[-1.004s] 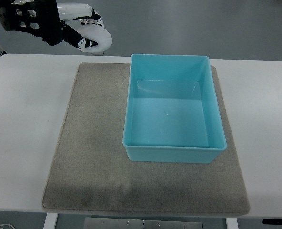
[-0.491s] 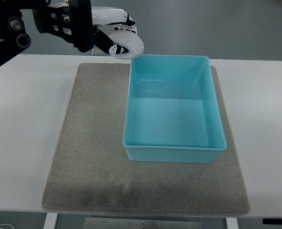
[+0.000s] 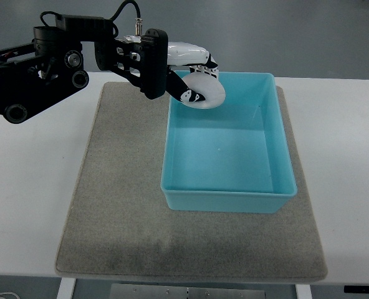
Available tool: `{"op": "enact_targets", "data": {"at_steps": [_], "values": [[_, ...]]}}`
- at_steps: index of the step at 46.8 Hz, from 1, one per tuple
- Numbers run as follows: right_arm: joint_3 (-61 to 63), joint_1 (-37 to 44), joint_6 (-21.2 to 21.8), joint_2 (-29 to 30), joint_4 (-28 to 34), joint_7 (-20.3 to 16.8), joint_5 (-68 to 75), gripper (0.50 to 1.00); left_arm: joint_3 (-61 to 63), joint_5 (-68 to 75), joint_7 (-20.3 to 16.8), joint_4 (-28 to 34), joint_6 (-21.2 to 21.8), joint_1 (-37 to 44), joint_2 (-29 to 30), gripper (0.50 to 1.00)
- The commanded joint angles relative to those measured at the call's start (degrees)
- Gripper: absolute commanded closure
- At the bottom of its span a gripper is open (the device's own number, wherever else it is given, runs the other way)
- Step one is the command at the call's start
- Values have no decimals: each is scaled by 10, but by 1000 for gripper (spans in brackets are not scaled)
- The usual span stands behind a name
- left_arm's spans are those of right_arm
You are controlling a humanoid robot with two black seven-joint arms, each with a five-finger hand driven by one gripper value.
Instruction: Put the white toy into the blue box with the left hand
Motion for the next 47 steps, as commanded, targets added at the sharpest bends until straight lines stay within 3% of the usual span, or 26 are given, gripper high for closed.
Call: {"op": "enact_targets", "data": {"at_steps": [1,11,15,19,23,27,30,47], "values": [[0,0,0,0,0,0,0,564,10,-1,0,5,5,3,-12,1000],[0,0,0,0,0,0,0,564,15,-2,0,5,41,18,-20,992],[0,0,0,0,0,1,0,564,22,-2,0,6,47,23,-35,939],[0,0,0,0,0,0,0,564,35,-4,0,5,49,23,-38,798],[0,0,0,0,0,1,0,564,36,-9,0,5,48,23,-39,746],[0,0,0,0,0,0,0,564,35,-12,0,5,49,23,-39,650],[0,0,0,0,0,1,0,564,35,-13,0,4,54,23,-39,617],[0,0,0,0,0,0,0,564,28,-117,0,5,62,21,-25,611]]}}
